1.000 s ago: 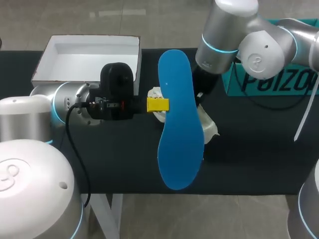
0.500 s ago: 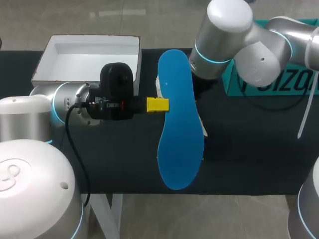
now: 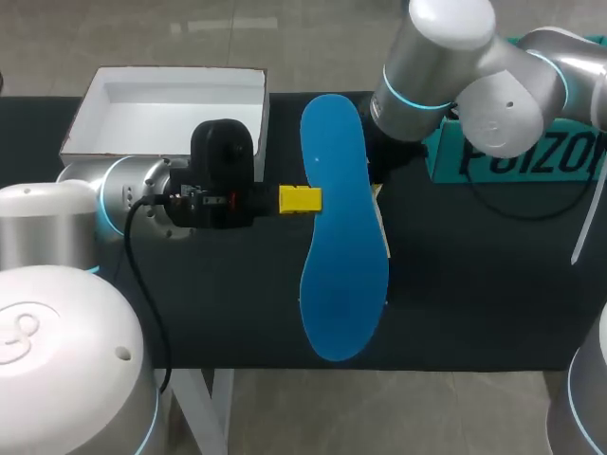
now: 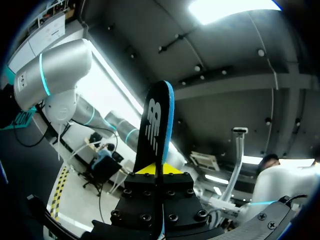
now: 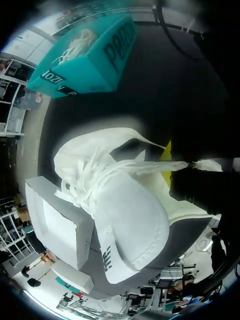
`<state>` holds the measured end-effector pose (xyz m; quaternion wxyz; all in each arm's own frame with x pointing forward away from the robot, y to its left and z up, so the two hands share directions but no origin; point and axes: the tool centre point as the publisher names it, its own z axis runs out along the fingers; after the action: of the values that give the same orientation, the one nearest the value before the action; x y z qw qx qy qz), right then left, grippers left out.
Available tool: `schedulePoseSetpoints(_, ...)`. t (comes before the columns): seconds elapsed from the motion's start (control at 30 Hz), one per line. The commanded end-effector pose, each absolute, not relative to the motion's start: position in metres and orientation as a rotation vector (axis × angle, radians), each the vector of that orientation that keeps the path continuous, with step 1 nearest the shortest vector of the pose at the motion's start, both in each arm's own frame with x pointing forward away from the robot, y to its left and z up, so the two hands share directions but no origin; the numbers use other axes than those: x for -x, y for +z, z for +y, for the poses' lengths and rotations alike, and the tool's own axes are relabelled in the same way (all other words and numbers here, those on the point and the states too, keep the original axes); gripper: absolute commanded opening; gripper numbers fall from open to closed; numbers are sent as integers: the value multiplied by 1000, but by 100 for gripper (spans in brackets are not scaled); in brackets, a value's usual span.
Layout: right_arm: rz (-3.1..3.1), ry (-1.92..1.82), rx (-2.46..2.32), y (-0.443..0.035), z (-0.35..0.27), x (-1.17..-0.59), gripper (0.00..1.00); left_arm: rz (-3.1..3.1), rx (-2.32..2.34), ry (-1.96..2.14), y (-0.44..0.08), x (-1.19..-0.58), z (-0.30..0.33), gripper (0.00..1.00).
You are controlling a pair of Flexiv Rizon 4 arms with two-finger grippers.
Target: Take the shoe out of the shoebox, open the shoe tongue, remove and reinsert the insole, then place the shoe into the shoebox
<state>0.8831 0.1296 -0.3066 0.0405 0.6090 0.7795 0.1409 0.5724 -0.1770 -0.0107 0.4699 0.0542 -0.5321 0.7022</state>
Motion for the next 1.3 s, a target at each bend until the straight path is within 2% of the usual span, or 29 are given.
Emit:
schedulePoseSetpoints(0.03,2429,486,-1854,-321,123,-883,0,-1300,-131,1722,-13,-572,-178,0)
schedulePoseSetpoints(0.57,2308,432,-2039,-352,109,-896,0,-1300,-131,1722,-13,-572,-178,0)
schedulePoseSetpoints(0.6,2310,428,-2041,-352,109,-896,44,-1300,-131,1722,-13,-572,-178,0)
schedulePoseSetpoints(0.63,2328,417,-2029,-352,109,-896,100,-1300,-131,1722,-13,-572,-178,0)
schedulePoseSetpoints(0.83,2394,420,-1979,-330,112,-887,100,-1300,-131,1722,-13,-572,-178,0)
schedulePoseSetpoints(0.93,2434,566,-2013,-310,112,-882,100,-1300,-131,1722,-13,-572,-178,0)
schedulePoseSetpoints(1.07,2340,970,-2247,-290,100,-880,100,-1300,-131,1722,-13,-572,-178,0)
schedulePoseSetpoints(1.3,2304,915,-2286,-290,98,-881,100,-1300,-131,1722,-13,-572,-178,0)
